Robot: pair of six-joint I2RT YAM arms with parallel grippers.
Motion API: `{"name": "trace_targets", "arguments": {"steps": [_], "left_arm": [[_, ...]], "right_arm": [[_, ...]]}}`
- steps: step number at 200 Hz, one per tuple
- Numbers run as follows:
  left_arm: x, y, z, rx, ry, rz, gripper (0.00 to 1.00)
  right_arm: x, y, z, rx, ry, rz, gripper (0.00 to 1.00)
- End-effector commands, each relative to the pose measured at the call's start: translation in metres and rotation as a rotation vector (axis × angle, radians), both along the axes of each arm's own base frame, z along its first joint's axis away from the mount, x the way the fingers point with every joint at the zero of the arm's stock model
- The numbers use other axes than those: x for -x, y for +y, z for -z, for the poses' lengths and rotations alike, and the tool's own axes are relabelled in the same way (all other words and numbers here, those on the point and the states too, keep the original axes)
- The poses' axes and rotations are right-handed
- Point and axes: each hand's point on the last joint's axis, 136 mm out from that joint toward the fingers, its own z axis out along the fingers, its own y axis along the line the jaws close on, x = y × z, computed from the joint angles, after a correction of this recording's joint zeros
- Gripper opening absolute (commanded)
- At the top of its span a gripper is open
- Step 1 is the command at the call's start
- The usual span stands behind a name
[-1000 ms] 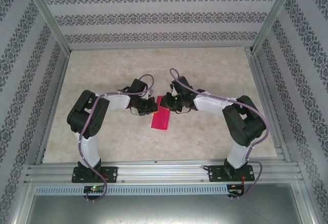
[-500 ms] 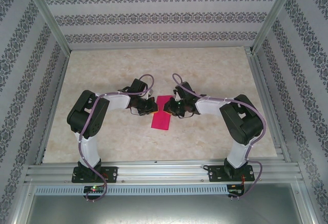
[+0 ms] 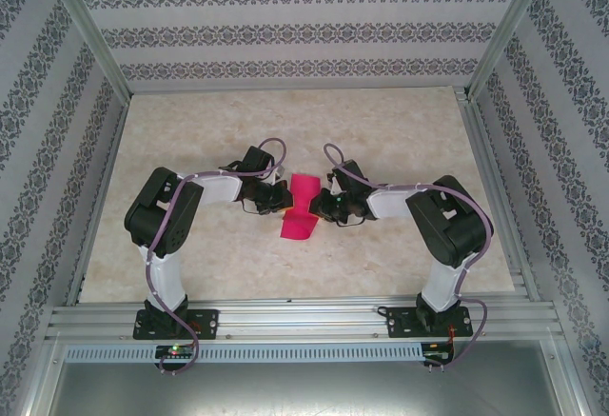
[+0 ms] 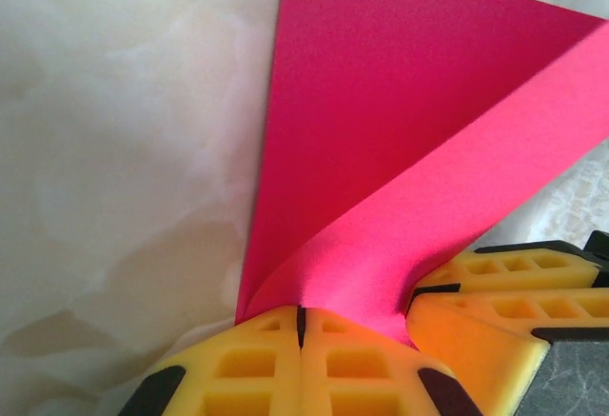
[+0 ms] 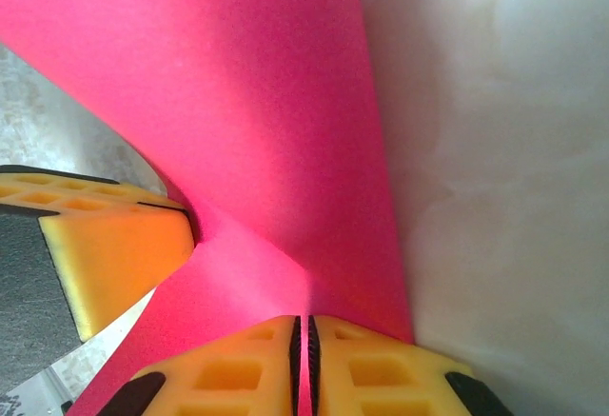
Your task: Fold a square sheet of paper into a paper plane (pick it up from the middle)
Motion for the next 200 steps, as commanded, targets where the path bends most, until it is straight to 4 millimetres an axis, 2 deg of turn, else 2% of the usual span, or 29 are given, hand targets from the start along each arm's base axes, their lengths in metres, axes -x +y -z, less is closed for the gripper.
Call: {"name": "trace_targets", "arguments": {"steps": [1, 35, 57, 76, 94, 137, 162, 176, 200], "left_arm": [[0.019, 0.004, 0.026, -0.068, 0.063, 0.03, 0.0], [0.021, 0.005, 0.026, -0.07, 0.064, 0.033, 0.0], [0.022, 0.005, 0.027, -0.071, 0.064, 0.034, 0.0], [0.022, 0.004, 0.027, -0.07, 0.066, 0.035, 0.0], [0.021, 0.005, 0.026, -0.071, 0.063, 0.036, 0.0], [0.021, 0.004, 0.026, -0.068, 0.064, 0.037, 0.0], [0.021, 0.004, 0.026, -0.069, 0.062, 0.039, 0.0], [0.021, 0.004, 0.027, -0.07, 0.062, 0.04, 0.0], [0.021, 0.004, 0.027, -0.07, 0.064, 0.039, 0.0]], "right_arm": [[0.015, -0.023, 0.027, 0.11, 0.031, 0.0, 0.15], [0.004, 0.003, -0.023, -0.066, -0.075, -0.033, 0.15], [0.004, 0.013, -0.039, -0.126, -0.095, -0.046, 0.14], [0.008, 0.02, -0.037, -0.147, -0.087, -0.062, 0.15], [0.014, 0.023, -0.027, -0.146, -0.063, -0.07, 0.14], [0.03, 0.009, 0.007, -0.09, -0.01, -0.053, 0.14], [0.037, 0.001, 0.019, -0.064, 0.005, -0.047, 0.14], [0.037, 0.001, 0.018, -0.062, 0.004, -0.049, 0.14], [0.032, 0.011, -0.008, -0.111, -0.049, -0.069, 0.16]]}}
